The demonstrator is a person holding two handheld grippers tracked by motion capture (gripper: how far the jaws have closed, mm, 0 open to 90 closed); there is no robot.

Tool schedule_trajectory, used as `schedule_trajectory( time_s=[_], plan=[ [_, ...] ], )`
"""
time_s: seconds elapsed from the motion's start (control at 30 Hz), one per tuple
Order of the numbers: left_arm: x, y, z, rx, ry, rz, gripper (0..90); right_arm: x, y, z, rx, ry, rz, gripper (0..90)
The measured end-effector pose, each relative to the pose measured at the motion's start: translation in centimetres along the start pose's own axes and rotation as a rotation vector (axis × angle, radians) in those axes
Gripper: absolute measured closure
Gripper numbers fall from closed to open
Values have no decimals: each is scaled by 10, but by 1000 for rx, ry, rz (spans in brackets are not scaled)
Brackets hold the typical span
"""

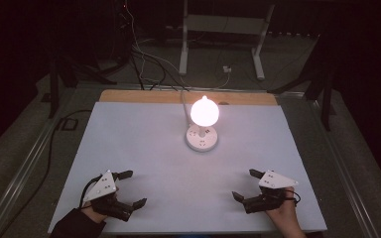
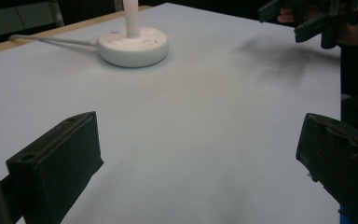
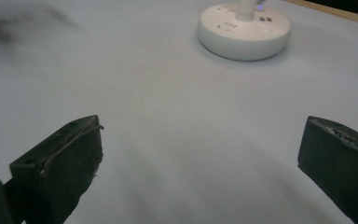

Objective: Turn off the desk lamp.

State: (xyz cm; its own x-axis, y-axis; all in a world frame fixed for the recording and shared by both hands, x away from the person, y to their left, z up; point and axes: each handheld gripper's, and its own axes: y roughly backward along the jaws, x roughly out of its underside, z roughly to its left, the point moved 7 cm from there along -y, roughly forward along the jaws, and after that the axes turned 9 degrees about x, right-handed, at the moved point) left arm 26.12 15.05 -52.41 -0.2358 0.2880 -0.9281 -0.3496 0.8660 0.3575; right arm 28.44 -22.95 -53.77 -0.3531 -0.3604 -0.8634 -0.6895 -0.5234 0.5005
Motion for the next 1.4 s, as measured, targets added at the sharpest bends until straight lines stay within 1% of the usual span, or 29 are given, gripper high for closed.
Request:
schedule_trajectory(
  time_s=[0.1, 0.23, 0.3, 0.4, 0.47, 0.53, 0.63, 0.7, 0.83, 0.87, 0.93, 0.97, 1.07, 1.17, 1.23, 1.4],
  plan=[
    [0, 0, 1, -7, -4, -5, 5, 2, -1, -1, 0, -9, 7, 0],
    [-1, -1, 1, -1, -4, -6, 5, 4, -4, 1, 2, 9, 32, 0],
    [-1, -2, 2, 0, -6, 0, 5, 4, -5, -2, 10, 19, 40, 0],
    [-2, -3, 3, 7, 4, -11, 5, 7, -6, -8, 31, 9, 48, 0],
    [-3, -3, 5, 7, 7, -14, 5, 7, -6, -11, 45, 8, 40, 0],
    [-3, -4, 6, 10, 13, -15, 5, 6, -6, -11, 35, -7, 29, 0],
    [-3, -3, 5, 14, 20, -21, 5, 5, -5, -12, 49, -5, 27, 0],
    [-3, -2, 4, 13, 19, -22, 5, 3, -3, -10, 44, -17, 18, 0],
    [-4, -1, 3, 13, 14, -26, 5, 0, -1, -8, 45, -31, 25, 0],
    [-3, 0, 2, 12, 12, -22, 5, -5, 2, -8, 60, -37, 18, 0],
    [-3, 0, 2, 12, 11, -22, 5, -12, 5, -7, 62, -46, 5, 0],
    [-3, 0, 1, 13, 10, -24, 5, -16, 7, -8, 70, -41, -5, 0],
    [-3, -1, 1, 17, 11, -19, 5, -25, 10, -8, 68, -45, -19, 0],
    [-4, 0, 1, 17, 10, -28, 5, -33, 10, -10, 64, -47, -26, 0],
    [-4, 0, 1, 14, 9, -29, 5, -39, 11, -12, 68, -46, -39, 0],
    [-4, 0, 1, 16, 11, -29, 5, -56, 15, -21, 68, -65, -77, 0]
  ],
)
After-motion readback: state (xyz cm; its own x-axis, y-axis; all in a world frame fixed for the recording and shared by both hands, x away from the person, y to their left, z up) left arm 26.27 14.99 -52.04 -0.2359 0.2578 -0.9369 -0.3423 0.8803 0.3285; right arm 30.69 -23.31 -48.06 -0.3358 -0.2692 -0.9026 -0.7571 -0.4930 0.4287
